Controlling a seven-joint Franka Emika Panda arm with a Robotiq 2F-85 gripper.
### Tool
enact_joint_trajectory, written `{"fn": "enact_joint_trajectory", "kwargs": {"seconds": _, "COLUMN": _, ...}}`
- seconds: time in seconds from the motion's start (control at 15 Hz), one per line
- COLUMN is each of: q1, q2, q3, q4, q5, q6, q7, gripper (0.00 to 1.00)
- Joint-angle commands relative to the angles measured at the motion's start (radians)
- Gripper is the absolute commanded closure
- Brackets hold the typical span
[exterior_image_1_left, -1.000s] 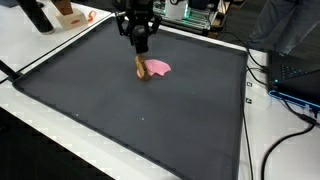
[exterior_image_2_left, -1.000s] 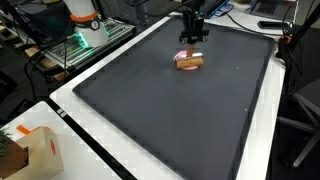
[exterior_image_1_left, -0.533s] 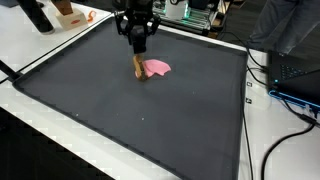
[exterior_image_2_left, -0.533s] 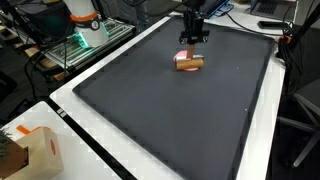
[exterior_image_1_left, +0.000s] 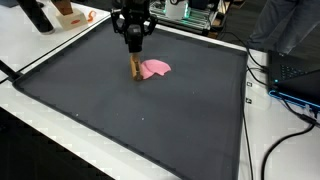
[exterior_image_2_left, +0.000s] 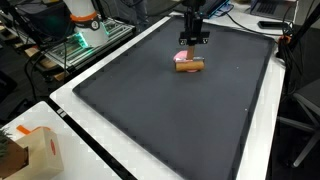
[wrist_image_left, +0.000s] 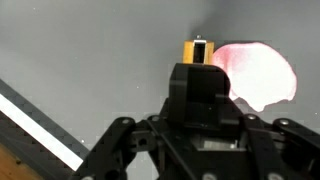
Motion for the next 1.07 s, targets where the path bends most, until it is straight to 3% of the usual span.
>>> {"fn": "enact_joint_trajectory", "kwargs": {"seconds": 0.0, "q1": -0.005, "q2": -0.028, "q3": -0.009, "q4": -0.019, "q5": -0.02, "q6": 0.019, "q7": 0.027, "gripper": 0.75}}
{"fn": "enact_joint_trajectory", "kwargs": {"seconds": 0.47, "q1": -0.005, "q2": -0.101, "q3": -0.017, "q4": -0.037, "q5": -0.02, "q6": 0.019, "q7": 0.071, "gripper": 0.75}}
{"fn": "enact_joint_trajectory", "kwargs": {"seconds": 1.0, "q1": 0.005, "q2": -0.25, "q3": 0.002, "q4": -0.051, "q5": 0.023, "q6": -0.072, "q7": 0.118, "gripper": 0.75}}
